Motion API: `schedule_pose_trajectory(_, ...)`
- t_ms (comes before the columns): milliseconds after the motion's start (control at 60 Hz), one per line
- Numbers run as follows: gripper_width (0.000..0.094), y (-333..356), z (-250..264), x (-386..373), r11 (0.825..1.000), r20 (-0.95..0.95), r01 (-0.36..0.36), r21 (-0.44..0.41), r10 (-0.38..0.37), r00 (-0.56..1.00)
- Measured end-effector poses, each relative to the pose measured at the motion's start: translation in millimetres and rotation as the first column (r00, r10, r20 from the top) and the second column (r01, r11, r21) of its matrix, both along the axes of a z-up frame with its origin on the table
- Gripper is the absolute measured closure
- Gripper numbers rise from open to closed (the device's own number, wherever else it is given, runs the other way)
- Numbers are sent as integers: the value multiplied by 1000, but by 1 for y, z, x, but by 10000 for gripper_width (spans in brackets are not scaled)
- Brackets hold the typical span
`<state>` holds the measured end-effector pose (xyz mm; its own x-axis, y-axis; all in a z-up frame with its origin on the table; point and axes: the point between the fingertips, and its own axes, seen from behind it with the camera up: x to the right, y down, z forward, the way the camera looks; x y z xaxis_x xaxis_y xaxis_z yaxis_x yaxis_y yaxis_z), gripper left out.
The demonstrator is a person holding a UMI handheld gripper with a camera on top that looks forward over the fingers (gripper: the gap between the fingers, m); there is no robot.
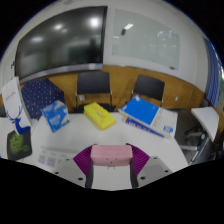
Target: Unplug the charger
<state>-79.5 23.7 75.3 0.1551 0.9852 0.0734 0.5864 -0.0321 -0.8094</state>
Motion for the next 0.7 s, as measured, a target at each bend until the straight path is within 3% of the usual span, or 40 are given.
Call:
schedule_pose_trajectory(200,402,19,-85,0,1000,162,-6,-4,6,987)
schedule_pose_trajectory(317,321,21,-98,-8,1000,177,3,-19,0,984)
schedule_pose_trajectory(350,276,22,-99,-7,1000,188,10,-24,-5,982)
schedule_pose_trajectory(383,147,24,-98,-5,1000,195,18,-22,-13,981)
schedule_pose_trajectory(417,56,26,-94,-3,1000,194,26,-13,-23,981)
schedule_pose_trajectory(567,89,15,-45,27,1000,158,16,-18,-13,987)
schedule_pose_trajectory(700,88,-10,32,95,1000,117,13,-9,-12,993)
